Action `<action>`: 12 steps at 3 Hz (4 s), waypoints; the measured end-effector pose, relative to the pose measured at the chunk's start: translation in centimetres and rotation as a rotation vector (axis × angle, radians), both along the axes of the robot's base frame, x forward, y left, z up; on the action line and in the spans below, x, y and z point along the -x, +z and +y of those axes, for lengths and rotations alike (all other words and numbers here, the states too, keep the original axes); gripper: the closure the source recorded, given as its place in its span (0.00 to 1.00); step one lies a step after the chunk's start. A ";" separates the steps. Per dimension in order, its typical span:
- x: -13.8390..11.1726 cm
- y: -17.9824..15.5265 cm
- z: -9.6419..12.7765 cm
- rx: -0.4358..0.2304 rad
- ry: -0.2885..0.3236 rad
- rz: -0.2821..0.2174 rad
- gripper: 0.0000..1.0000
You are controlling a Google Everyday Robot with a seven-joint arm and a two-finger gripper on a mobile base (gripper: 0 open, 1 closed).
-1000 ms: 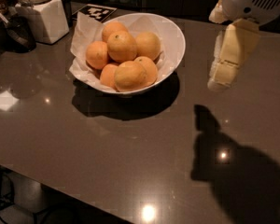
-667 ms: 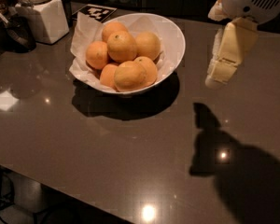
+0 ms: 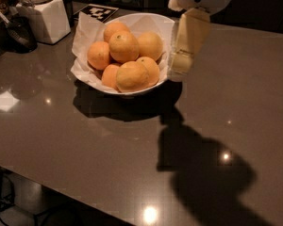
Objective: Pick orange from white bowl
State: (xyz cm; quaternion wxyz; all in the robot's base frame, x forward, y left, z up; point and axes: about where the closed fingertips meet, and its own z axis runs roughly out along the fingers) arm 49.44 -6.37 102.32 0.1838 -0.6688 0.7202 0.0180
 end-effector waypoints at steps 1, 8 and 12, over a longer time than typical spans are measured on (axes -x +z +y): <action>-0.2 0.4 0.4 -0.012 0.001 -0.022 0.00; -10.3 0.6 9.9 -0.135 -0.195 -0.010 0.08; -13.9 -4.5 9.9 -0.054 -0.253 0.079 0.21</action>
Offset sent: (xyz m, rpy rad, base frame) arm 0.0083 0.0078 0.0026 0.0588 -0.0144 -0.0281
